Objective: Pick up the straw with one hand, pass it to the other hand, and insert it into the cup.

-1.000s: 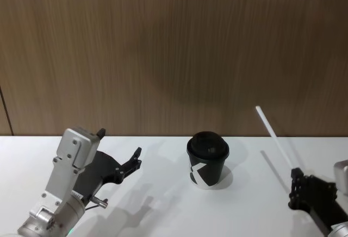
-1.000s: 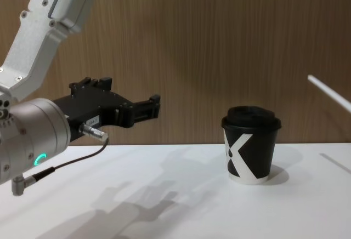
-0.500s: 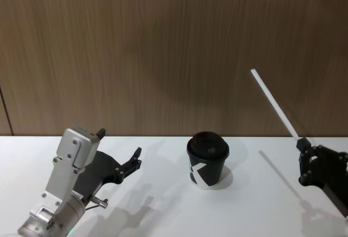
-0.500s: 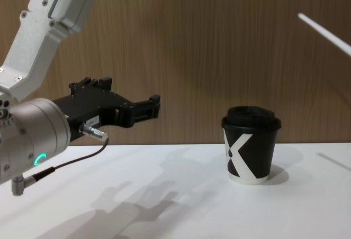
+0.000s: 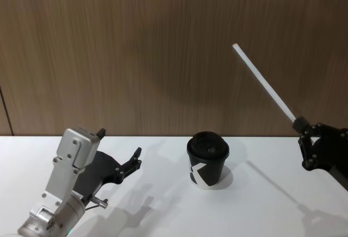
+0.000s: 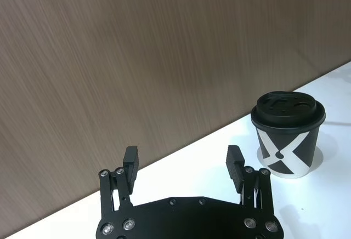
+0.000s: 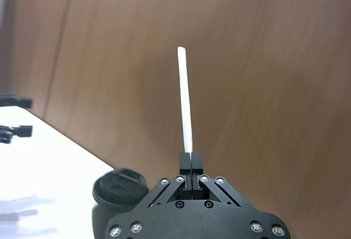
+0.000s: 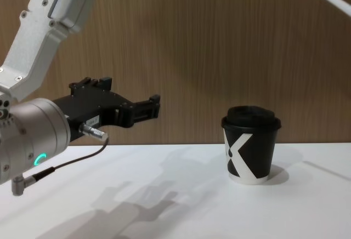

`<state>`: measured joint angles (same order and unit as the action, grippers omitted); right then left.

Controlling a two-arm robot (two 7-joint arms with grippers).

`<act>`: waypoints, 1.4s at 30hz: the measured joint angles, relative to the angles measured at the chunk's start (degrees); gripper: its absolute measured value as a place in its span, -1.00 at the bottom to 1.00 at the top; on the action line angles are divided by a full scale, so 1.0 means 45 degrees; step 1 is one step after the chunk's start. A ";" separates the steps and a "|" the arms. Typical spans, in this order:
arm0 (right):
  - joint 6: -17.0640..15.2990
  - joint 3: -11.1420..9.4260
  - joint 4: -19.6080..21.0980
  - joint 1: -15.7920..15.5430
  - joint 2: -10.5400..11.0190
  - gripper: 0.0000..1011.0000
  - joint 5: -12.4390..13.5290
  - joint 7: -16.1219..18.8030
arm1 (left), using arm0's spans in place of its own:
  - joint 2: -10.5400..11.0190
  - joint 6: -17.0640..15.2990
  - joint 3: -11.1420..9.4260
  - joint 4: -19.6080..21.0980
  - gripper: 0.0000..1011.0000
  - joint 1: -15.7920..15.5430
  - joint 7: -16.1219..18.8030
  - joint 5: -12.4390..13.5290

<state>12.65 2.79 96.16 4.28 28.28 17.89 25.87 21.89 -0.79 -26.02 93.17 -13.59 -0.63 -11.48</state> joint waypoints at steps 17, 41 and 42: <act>0.0614 0.0504 -0.0307 0.1252 0.0988 -0.99 0.2194 0.3291 | 0.0000 0.0000 0.0000 0.0000 0.98 0.0000 0.0000 0.0001; 0.0180 0.2025 -0.0986 0.3367 0.1236 -0.99 0.4750 0.7166 | 0.0000 0.0000 0.0000 0.0000 0.98 0.0000 0.0000 0.0000; 0.0151 0.2093 -0.1006 0.3443 0.1222 -0.99 0.4807 0.7252 | 0.0000 0.0000 0.0000 0.0000 0.98 0.0000 0.0000 0.0000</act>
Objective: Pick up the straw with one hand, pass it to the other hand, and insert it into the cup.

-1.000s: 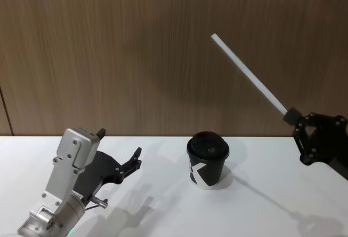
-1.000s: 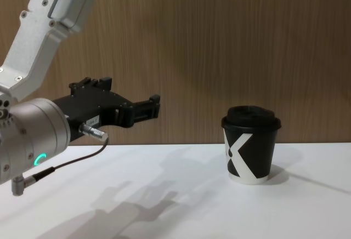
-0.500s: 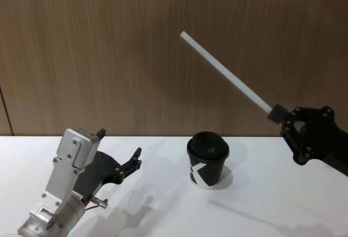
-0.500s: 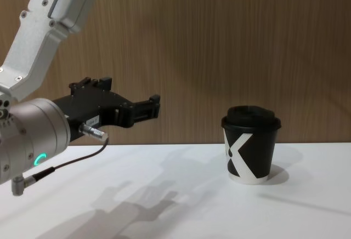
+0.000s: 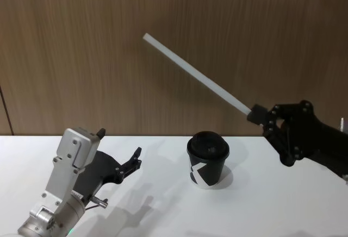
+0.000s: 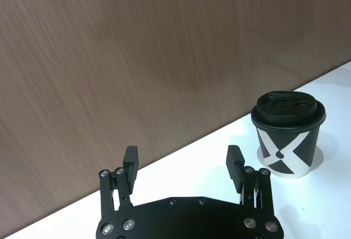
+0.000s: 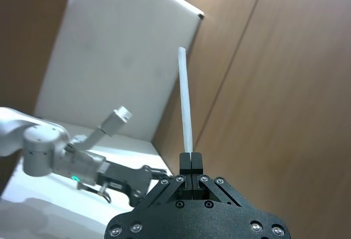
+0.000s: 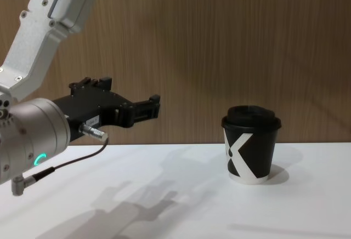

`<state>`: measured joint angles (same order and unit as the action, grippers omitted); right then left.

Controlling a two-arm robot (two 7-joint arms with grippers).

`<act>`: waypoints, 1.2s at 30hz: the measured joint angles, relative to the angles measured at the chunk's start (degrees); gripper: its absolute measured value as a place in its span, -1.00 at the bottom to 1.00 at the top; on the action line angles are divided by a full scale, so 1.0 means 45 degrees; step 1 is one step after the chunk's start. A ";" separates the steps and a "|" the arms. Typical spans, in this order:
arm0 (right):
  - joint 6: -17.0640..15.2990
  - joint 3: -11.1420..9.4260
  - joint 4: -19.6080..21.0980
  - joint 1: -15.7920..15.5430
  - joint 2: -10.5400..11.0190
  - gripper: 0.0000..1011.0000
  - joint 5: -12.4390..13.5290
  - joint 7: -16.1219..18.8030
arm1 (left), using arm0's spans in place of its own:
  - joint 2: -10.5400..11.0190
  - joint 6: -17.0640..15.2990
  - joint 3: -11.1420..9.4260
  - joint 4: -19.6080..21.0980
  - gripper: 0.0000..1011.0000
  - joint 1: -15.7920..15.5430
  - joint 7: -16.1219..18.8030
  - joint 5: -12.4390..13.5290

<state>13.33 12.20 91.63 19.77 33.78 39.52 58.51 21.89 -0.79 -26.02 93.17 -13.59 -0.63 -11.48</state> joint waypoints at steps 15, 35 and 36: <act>-0.0333 0.0566 -0.0211 0.0720 -0.0132 -0.99 0.0668 0.0953 | 0.0000 0.0000 0.0002 0.0000 0.98 0.0002 0.0000 0.0000; -0.0443 0.0753 -0.0275 0.0960 -0.0171 -0.99 0.0892 0.1268 | 0.0441 -0.0323 0.1027 0.1006 0.98 0.0412 -0.1974 -0.2299; -0.0445 0.0755 -0.0276 0.0966 -0.0172 -0.99 0.0896 0.1274 | 0.0463 -0.0347 0.1098 0.1071 0.98 0.0434 -0.2078 -0.2444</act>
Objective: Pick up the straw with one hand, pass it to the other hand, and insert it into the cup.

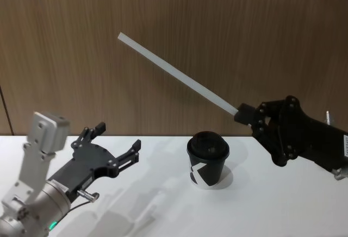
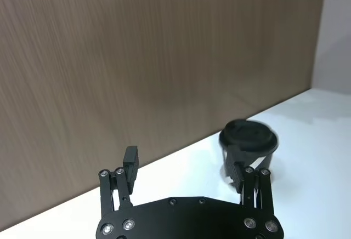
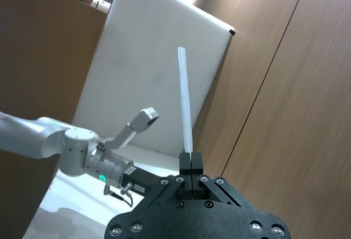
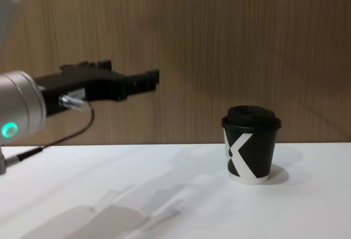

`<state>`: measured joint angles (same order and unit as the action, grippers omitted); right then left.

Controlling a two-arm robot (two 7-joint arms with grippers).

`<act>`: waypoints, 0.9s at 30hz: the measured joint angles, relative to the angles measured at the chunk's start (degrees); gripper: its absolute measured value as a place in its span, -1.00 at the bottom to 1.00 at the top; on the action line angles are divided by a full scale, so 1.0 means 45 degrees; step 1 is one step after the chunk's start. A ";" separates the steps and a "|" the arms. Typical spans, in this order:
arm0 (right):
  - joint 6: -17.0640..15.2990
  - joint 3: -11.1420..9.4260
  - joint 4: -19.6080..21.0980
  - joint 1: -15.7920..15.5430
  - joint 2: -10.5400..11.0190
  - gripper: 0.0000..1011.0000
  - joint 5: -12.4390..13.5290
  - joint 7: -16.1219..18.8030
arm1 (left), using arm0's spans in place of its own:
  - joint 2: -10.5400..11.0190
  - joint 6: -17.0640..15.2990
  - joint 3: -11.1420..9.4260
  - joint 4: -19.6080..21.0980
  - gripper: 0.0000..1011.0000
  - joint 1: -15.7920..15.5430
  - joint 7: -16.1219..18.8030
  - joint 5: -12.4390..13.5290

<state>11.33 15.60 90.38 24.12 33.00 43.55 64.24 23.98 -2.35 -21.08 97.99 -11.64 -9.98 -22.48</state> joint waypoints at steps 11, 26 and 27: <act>-0.0017 0.0022 -0.0014 0.0033 -0.0010 -0.99 0.0025 0.0046 | 0.0411 -0.0545 0.1121 0.0955 0.98 0.0309 -0.1808 -0.2595; -0.0022 0.0037 -0.0014 0.0049 -0.0010 -0.99 0.0042 0.0069 | 0.1082 -0.1359 0.2073 0.1652 0.98 0.0247 -0.4303 -0.5552; -0.0022 0.0037 -0.0014 0.0050 -0.0010 -0.99 0.0043 0.0070 | 0.1151 -0.1430 0.2142 0.1693 0.98 0.0204 -0.4559 -0.5805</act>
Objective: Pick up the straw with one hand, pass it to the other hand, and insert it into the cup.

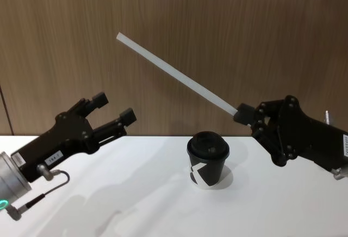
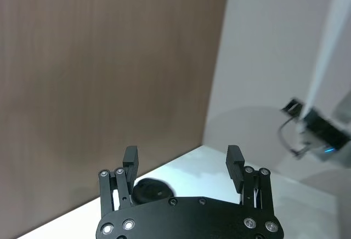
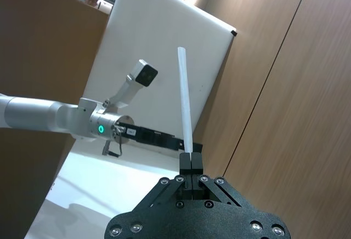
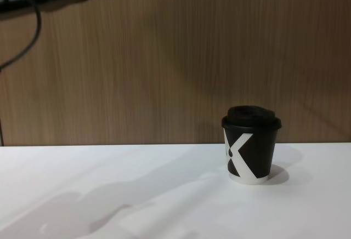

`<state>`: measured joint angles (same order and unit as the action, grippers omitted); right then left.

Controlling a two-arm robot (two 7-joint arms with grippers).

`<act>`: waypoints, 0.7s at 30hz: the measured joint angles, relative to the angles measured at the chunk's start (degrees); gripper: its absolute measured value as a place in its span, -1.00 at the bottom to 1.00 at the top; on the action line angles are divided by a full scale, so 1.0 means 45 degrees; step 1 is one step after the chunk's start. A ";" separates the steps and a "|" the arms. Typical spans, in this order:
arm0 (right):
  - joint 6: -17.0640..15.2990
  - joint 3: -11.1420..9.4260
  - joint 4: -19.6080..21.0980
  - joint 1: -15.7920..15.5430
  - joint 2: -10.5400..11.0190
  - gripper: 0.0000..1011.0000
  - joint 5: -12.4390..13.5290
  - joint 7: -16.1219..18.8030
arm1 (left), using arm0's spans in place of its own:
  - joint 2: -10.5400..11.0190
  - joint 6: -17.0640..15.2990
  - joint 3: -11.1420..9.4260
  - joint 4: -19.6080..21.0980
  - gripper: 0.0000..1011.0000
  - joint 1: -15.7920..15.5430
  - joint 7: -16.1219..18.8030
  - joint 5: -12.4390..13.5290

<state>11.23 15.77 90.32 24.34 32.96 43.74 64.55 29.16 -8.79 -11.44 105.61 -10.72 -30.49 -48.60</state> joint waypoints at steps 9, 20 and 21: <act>0.0001 0.0001 0.0000 0.0003 0.0001 -0.99 0.0000 0.0003 | 0.0317 -0.0390 0.0199 0.0085 0.98 -0.0321 -0.1639 -0.1405; 0.0001 0.0001 0.0001 0.0003 0.0001 -0.99 0.0001 0.0002 | 0.0564 -0.0623 0.0134 -0.0048 0.98 -0.0871 -0.3623 -0.2568; 0.0001 0.0001 0.0000 0.0002 0.0000 -0.99 0.0001 0.0003 | 0.0570 -0.0626 0.0118 -0.0065 0.98 -0.0915 -0.3749 -0.2625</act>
<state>11.24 15.78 90.32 24.35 32.96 43.75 64.56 31.72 -11.60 -10.91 105.32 -14.84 -47.36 -60.42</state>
